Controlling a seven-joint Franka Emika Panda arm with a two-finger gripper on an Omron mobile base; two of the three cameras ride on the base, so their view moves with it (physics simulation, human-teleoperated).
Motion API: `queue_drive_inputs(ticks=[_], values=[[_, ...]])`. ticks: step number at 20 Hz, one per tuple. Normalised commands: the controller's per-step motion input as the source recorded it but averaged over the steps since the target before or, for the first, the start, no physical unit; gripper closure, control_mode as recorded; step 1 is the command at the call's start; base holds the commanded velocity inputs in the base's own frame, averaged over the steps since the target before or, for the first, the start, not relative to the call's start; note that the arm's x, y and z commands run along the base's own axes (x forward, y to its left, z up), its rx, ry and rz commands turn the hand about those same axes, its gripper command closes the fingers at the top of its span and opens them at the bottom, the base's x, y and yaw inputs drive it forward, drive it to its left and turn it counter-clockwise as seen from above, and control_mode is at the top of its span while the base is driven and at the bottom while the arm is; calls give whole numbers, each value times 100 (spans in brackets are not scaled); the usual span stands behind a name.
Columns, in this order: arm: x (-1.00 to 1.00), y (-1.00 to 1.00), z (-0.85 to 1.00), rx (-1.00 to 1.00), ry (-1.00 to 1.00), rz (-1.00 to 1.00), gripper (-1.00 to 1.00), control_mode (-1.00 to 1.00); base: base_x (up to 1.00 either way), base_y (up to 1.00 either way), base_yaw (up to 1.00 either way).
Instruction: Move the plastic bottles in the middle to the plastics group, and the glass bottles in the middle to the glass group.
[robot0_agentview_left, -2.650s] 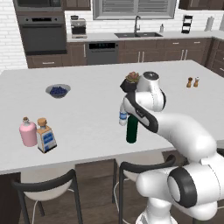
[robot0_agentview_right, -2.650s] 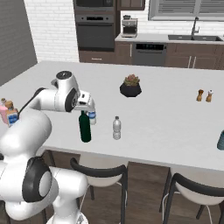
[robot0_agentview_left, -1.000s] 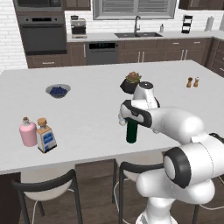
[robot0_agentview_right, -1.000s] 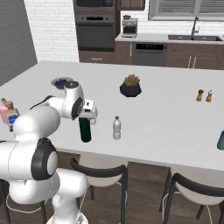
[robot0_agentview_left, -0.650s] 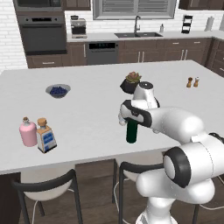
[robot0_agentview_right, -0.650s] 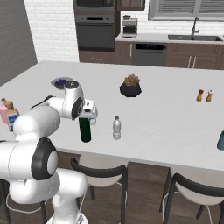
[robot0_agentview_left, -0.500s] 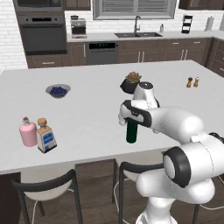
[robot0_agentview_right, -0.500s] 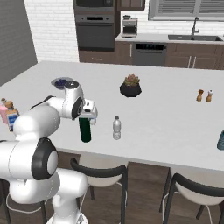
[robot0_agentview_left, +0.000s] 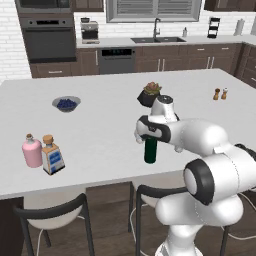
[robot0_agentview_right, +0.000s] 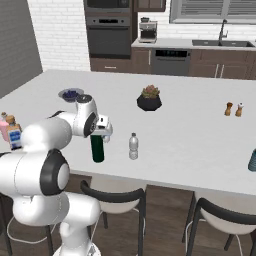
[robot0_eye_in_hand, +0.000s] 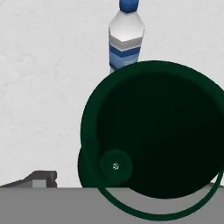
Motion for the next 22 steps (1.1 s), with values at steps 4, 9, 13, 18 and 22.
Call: queue_drive_inputs(ticks=[4,9,13,18,22], values=[[1,0,0,0,0,0,-100,-100,0,0,0],[0,0,0,0,0,0,100,-100,0,0,0],[-17,0,3,0,-1,0,100,-100,0,0,0],[-45,32,28,2,-2,9,100,-100,0,0,0],[-12,78,20,2,-1,13,100,-100,0,0,0]])
